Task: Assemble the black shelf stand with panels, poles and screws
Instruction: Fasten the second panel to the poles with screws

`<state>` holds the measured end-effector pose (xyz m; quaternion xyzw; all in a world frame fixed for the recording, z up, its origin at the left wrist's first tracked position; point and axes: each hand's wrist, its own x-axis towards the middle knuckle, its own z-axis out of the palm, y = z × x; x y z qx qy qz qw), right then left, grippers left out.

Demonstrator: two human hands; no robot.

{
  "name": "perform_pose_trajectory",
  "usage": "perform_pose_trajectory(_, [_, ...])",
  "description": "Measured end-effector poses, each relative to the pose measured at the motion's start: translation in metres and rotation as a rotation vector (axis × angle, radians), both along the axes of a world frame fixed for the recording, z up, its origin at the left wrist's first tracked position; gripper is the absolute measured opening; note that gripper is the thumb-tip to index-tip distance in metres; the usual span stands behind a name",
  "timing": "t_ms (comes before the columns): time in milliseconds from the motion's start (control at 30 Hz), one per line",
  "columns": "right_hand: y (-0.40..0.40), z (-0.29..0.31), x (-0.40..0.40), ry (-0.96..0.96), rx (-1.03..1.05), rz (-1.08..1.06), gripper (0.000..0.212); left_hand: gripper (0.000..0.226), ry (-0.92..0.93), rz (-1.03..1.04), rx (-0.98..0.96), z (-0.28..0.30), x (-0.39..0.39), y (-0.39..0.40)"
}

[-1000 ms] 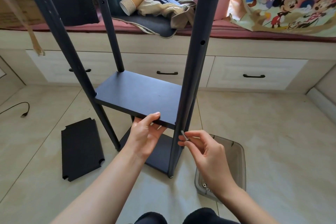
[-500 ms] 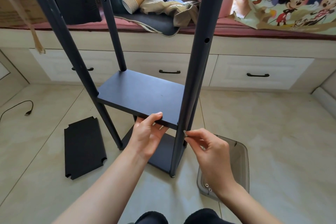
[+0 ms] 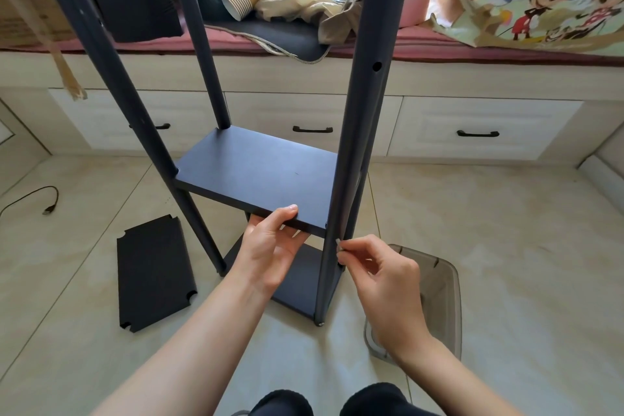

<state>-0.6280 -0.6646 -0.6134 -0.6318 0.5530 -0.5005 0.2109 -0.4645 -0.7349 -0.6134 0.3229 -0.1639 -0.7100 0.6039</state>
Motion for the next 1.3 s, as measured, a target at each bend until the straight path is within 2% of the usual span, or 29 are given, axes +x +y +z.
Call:
perform_pose_trajectory(67, [0.0, 0.003, 0.001, -0.12, 0.118, -0.004, 0.013, 0.069, 0.005, 0.007, 0.003, -0.001, 0.0, 0.0])
perform_pose_trajectory(267, [0.002, 0.009, 0.004, -0.128, 0.156, -0.003, 0.01, 0.053, -0.003, 0.001, -0.001, 0.001, 0.0, 0.001])
perform_pose_trajectory(400, [0.0, 0.015, 0.003, -0.4, 0.323, 0.03, 0.007, 0.052, -0.005, -0.001, -0.007, 0.0, 0.0, 0.001])
perform_pose_trajectory(467, [0.001, 0.016, 0.004, -0.343, 0.282, 0.028, 0.007, 0.05, -0.002, 0.002, -0.005, -0.002, 0.001, 0.0])
perform_pose_trajectory(600, [0.002, 0.006, 0.002, 0.098, -0.014, 0.016, 0.01, 0.049, 0.0, -0.006, -0.01, -0.002, 0.001, -0.001])
perform_pose_trajectory(667, [0.001, 0.004, 0.003, 0.158, -0.057, 0.017, 0.011, 0.05, -0.013, -0.01, -0.012, 0.0, 0.001, 0.0])
perform_pose_trajectory(733, [-0.001, 0.005, 0.005, 0.117, -0.028, 0.009, 0.012, 0.049, -0.019, -0.011, -0.017, -0.001, 0.001, -0.001])
perform_pose_trajectory(933, [-0.001, 0.012, 0.006, -0.31, 0.234, 0.052, 0.01, 0.047, -0.006, -0.025, -0.036, -0.003, 0.003, 0.0])
perform_pose_trajectory(1000, [-0.002, 0.015, 0.009, -0.393, 0.277, 0.035, 0.008, 0.048, -0.01, -0.025, -0.038, -0.002, 0.003, 0.0])
perform_pose_trajectory(1167, [-0.007, 0.016, 0.005, -0.244, 0.249, -0.016, 0.012, 0.05, -0.024, -0.021, -0.017, 0.001, 0.002, 0.001])
perform_pose_trajectory(1300, [-0.012, 0.016, 0.002, -0.251, 0.307, -0.003, 0.012, 0.067, -0.033, -0.025, -0.018, 0.001, 0.003, 0.0])
